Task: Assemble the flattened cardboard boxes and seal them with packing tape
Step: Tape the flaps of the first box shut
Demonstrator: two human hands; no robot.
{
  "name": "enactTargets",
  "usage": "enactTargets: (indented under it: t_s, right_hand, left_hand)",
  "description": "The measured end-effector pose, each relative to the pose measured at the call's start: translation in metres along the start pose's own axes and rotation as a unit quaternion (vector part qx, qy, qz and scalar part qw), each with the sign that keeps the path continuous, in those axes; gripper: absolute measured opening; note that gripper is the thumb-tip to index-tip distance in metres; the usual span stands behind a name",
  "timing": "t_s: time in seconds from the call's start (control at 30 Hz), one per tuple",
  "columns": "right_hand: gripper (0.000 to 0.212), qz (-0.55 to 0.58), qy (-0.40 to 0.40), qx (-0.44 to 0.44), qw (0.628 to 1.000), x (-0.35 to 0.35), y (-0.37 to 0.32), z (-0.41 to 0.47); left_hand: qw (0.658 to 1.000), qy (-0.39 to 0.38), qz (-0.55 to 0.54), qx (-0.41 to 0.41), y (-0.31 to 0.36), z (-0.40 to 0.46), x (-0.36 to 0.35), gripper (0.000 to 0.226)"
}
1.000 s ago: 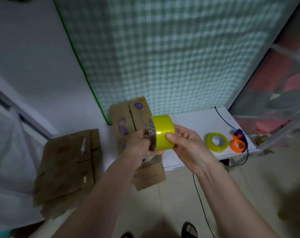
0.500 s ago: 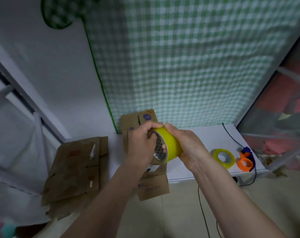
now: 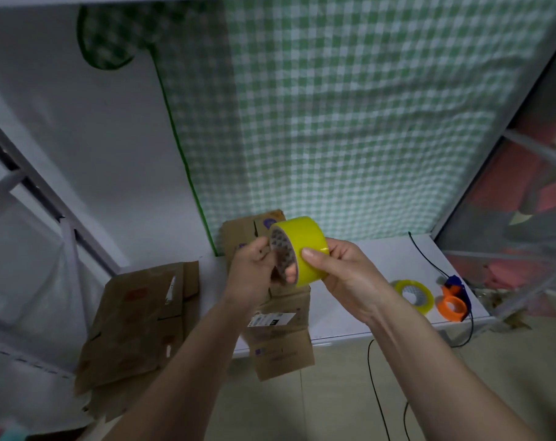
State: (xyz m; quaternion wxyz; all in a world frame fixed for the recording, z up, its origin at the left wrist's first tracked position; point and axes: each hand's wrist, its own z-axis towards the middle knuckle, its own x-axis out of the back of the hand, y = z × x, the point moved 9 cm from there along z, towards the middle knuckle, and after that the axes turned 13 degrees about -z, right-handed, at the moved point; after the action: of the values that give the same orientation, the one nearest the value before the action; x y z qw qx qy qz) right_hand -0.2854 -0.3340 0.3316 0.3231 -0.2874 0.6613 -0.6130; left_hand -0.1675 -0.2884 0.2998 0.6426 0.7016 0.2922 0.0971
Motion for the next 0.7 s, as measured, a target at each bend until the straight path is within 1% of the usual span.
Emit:
enactTargets:
  t_s: [0.07, 0.17, 0.2, 0.27, 0.33, 0.37, 0.4, 0.43, 0.47, 0.5, 0.53, 0.57, 0.6, 0.63, 0.7]
  right_hand:
    - [0.033, -0.003, 0.030, -0.014, 0.999, 0.003, -0.003, 0.001]
    - [0.046, -0.019, 0.068, -0.041, 0.997, 0.005, -0.006, 0.003]
    - [0.049, -0.017, 0.080, -0.049, 0.995, 0.007, -0.006, 0.003]
    - [0.048, -0.004, 0.101, -0.062, 0.993, 0.009, -0.004, 0.005]
    - [0.042, 0.000, 0.110, -0.059, 0.992, 0.011, -0.006, 0.006]
    - [0.039, 0.002, 0.109, -0.051, 0.993, 0.011, -0.008, 0.007]
    - [0.036, 0.002, 0.103, -0.040, 0.994, 0.012, -0.009, 0.008]
    - [0.034, 0.003, 0.096, -0.029, 0.995, 0.012, -0.010, 0.009]
    - [0.032, 0.001, 0.090, -0.018, 0.996, 0.013, -0.011, 0.009]
    - [0.031, -0.004, 0.086, -0.010, 0.996, 0.014, -0.011, 0.010]
    - [0.030, -0.015, 0.086, -0.003, 0.996, 0.016, -0.010, 0.010]
    - [0.030, -0.029, 0.085, 0.002, 0.996, 0.016, -0.010, 0.010]
    - [0.031, -0.042, 0.082, 0.005, 0.996, 0.015, -0.009, 0.011]
    - [0.031, -0.050, 0.076, 0.007, 0.996, 0.013, -0.009, 0.011]
    - [0.030, -0.054, 0.060, 0.015, 0.997, 0.008, -0.010, 0.011]
  left_hand:
    - [0.996, -0.007, 0.032, -0.089, 0.016, 0.001, 0.001, 0.018]
    - [0.967, 0.005, 0.129, -0.221, 0.042, -0.007, -0.001, 0.038]
    - [0.956, 0.008, 0.152, -0.250, 0.047, -0.010, -0.002, 0.042]
    - [0.940, 0.023, 0.186, -0.284, 0.052, -0.014, -0.003, 0.041]
    - [0.939, 0.037, 0.188, -0.287, 0.054, -0.014, -0.003, 0.039]
    - [0.946, 0.038, 0.176, -0.270, 0.053, -0.012, -0.003, 0.038]
    - [0.961, 0.026, 0.149, -0.232, 0.050, -0.009, -0.003, 0.037]
    - [0.981, 0.004, 0.105, -0.166, 0.044, -0.003, -0.005, 0.035]
    - [0.996, -0.031, 0.034, -0.069, 0.033, 0.001, -0.010, 0.034]
    - [0.995, -0.073, -0.052, 0.034, 0.021, 0.001, -0.018, 0.033]
    - [0.981, -0.105, -0.119, 0.112, 0.013, -0.002, -0.025, 0.036]
    - [0.969, -0.130, -0.144, 0.156, 0.009, -0.005, -0.032, 0.042]
    - [0.965, -0.139, -0.139, 0.175, 0.007, -0.007, -0.036, 0.049]
    - [0.969, -0.123, -0.121, 0.178, 0.004, -0.005, -0.036, 0.052]
    - [0.977, -0.068, -0.105, 0.175, 0.003, -0.001, -0.032, 0.052]
